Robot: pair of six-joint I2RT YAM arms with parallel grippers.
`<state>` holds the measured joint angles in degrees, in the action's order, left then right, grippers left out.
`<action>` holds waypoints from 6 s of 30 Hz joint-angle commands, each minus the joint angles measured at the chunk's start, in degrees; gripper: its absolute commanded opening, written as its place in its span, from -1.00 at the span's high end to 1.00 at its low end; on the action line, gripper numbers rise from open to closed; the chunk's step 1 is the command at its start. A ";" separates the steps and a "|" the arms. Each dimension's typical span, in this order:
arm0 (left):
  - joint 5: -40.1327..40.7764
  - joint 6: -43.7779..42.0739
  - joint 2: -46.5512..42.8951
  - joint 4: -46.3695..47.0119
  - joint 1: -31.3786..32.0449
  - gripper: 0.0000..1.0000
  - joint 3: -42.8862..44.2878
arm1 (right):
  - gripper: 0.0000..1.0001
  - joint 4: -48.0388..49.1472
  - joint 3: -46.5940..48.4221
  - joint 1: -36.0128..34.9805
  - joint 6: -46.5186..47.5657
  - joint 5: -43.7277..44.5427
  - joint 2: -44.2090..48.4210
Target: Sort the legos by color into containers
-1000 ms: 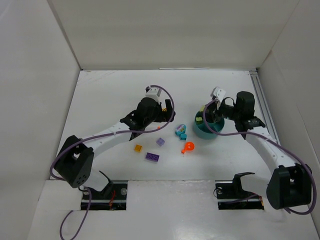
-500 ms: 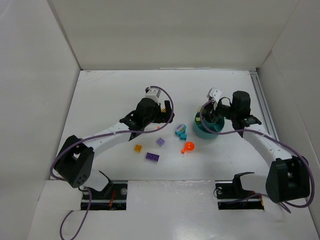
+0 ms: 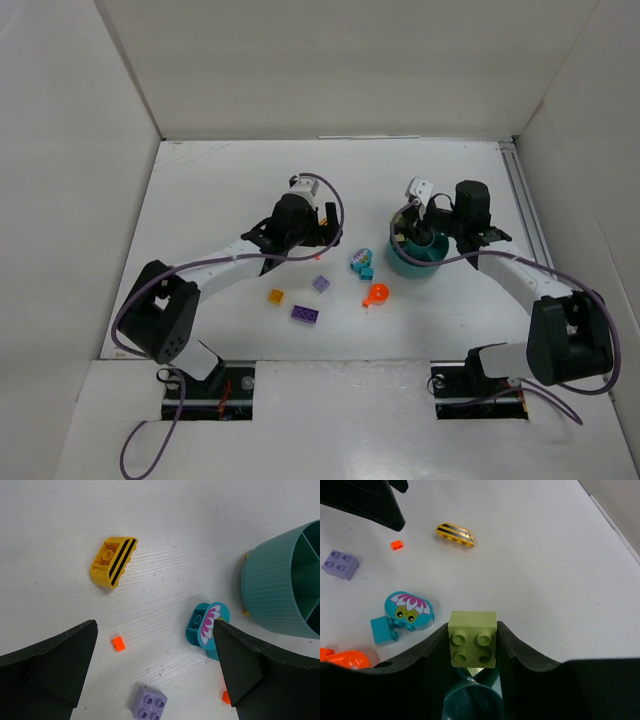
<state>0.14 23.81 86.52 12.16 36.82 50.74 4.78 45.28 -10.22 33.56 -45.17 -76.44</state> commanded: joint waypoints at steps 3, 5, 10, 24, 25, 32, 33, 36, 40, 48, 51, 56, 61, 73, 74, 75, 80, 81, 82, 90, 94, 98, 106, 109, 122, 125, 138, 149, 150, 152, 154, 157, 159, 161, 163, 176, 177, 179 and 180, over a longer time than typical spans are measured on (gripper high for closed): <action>-2.07 -1.66 1.10 0.14 -1.66 -1.00 3.14 | 0.04 3.66 0.78 0.02 2.12 0.69 -0.11; -2.68 -1.66 1.80 0.14 -1.66 -1.00 3.75 | 0.02 3.66 0.78 0.02 2.12 -0.44 -0.11; -3.22 -2.37 3.39 -0.91 -2.19 -1.00 5.07 | -0.08 3.66 0.25 1.17 2.12 -0.97 -0.11; -3.22 -13.70 14.89 -5.74 -2.19 -0.93 14.28 | -0.58 3.66 -2.20 3.71 -4.11 -1.06 13.59; -2.52 -14.66 15.69 -5.75 -2.19 -0.90 14.30 | -0.58 3.14 -2.99 4.41 -4.12 -1.06 15.52; 5.04 -15.46 22.20 -8.82 -2.19 -0.51 20.27 | -0.58 1.99 -4.23 5.56 -4.65 -1.06 18.96; 6.26 -15.46 22.90 -8.82 -2.19 -0.36 20.88 | -0.58 1.99 -4.23 6.08 -4.65 -1.06 18.96; 6.27 -15.46 23.43 -8.82 -2.19 -0.34 21.42 | -0.58 1.46 -4.23 6.09 -4.65 -1.06 18.96; 6.80 -15.46 24.57 -8.82 -2.19 -0.18 22.03 | -0.58 1.46 -4.76 6.09 -4.65 -2.11 17.82; 7.07 -15.46 27.73 -8.30 -2.19 0.20 24.84 | -0.46 1.46 -5.28 6.61 -4.65 -3.35 17.82; 5.84 -15.46 28.26 -8.30 -2.19 0.53 25.46 | -0.46 1.46 -5.29 6.61 -4.65 -3.88 17.82; 5.31 -14.41 24.76 -8.30 -1.67 0.90 24.24 | -0.43 1.46 -6.42 6.61 -5.69 -4.40 19.49; 5.31 -14.41 16.94 -6.46 0.97 0.96 18.61 | -0.43 1.46 -7.48 6.61 -6.93 -4.40 23.35; -19.37 -31.62 0.65 7.96 10.46 1.00 3.74 | -0.41 -21.00 -5.73 8.19 -8.07 20.89 39.26; -21.13 -33.11 1.62 7.01 11.25 1.00 6.36 | -0.37 -22.78 -4.42 8.20 -7.55 22.91 40.83; -25.06 -34.87 2.85 5.87 11.26 1.00 8.30 | -0.35 -24.53 -3.71 8.20 -7.55 26.06 41.46; -35.12 -45.06 12.51 -4.41 12.40 1.00 23.31 | -0.35 -31.92 1.03 8.20 -7.55 30.39 44.09; -35.12 -45.87 13.58 -5.30 12.40 1.00 25.00 | -0.35 -32.72 1.91 8.20 -7.55 31.27 44.10; -34.08 -46.92 14.46 -6.00 13.36 1.00 26.33 | -0.35 -33.59 2.70 8.20 -7.55 33.46 44.62; -26.51 -52.82 19.38 -8.20 17.94 1.00 31.25 | -0.47 -38.17 7.02 8.20 -9.30 43.84 46.55; -24.23 -54.22 21.75 -9.26 18.99 1.00 33.11 | -0.47 -38.17 6.49 8.20 -9.92 44.64 47.79; -22.38 -55.53 24.21 -9.96 19.61 1.00 35.99 | -0.47 -38.17 6.49 8.20 -9.92 43.94 47.27; -22.38 -56.86 25.63 -11.90 19.61 0.89 37.76 | -0.47 -37.65 5.96 8.20 -9.92 42.71 46.21; -21.76 -56.86 25.63 -11.90 19.61 0.08 37.76 | -0.47 -37.65 5.96 8.20 -9.92 42.09 45.60; -20.36 -52.83 20.38 -8.57 19.61 -0.16 36.20 | -0.47 -37.12 5.44 8.20 -9.92 39.81 45.60; -18.60 -49.49 13.71 -2.97 19.61 -0.28 29.89 | -0.50 -37.12 5.44 8.20 -9.92 39.11 45.60; 18.45 7.43 -9.70 -21.17 13.02 -1.00 10.96 | -0.96 -33.16 1.66 8.20 -6.93 32.51 40.77; 14.36 38.13 -19.45 -37.38 6.78 -1.00 -9.77 | -0.99 -32.64 1.04 8.20 -7.46 35.93 39.44; 14.36 39.02 -19.46 -37.39 6.08 -1.00 -10.48 | -0.99 -32.64 1.04 8.20 -7.46 35.94 39.44; 17.06 40.51 -19.46 -39.40 6.07 -1.00 -11.10 | -0.99 -32.64 1.04 8.20 -7.99 35.94 39.44; 18.40 41.04 -18.94 -42.04 6.07 -1.00 -11.10 | -0.99 -32.64 1.04 8.20 -7.99 35.41 38.92; 19.54 41.75 -18.41 -42.13 6.07 -0.94 -11.71 | -0.99 -33.16 1.04 8.20 -7.99 35.41 38.30; 19.55 42.46 -17.18 -41.43 6.07 -0.85 -12.42 | -0.99 -33.16 1.04 8.20 -7.99 34.89 37.60; 20.25 43.34 -15.34 -41.43 6.07 -0.74 -12.42 | -0.99 -33.16 1.04 8.20 -7.99 34.88 36.99; 21.65 43.95 -14.28 -41.43 6.07 -0.67 -12.42 | -0.99 -33.16 1.56 8.20 -7.99 34.88 36.98; 22.98 42.64 -6.02 -37.74 4.93 -0.07 -10.84 | -0.99 -33.69 1.57 8.20 -7.99 36.55 38.21; 22.97 42.63 -5.32 -37.74 4.93 -0.01 -10.84 | -0.99 -33.69 1.57 8.20 -7.99 36.55 38.21; 22.97 42.63 -5.31 -37.74 4.93 0.17 -10.22 | -0.99 -34.22 1.57 8.20 -7.99 36.55 38.21; 22.45 42.02 -5.31 -37.74 4.93 0.30 -10.22 | -0.99 -34.22 1.57 8.20 -7.99 36.55 38.21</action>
<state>23.22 66.15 80.03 -25.85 42.13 40.23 -31.29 46.02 -2.26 26.09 -9.39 -38.76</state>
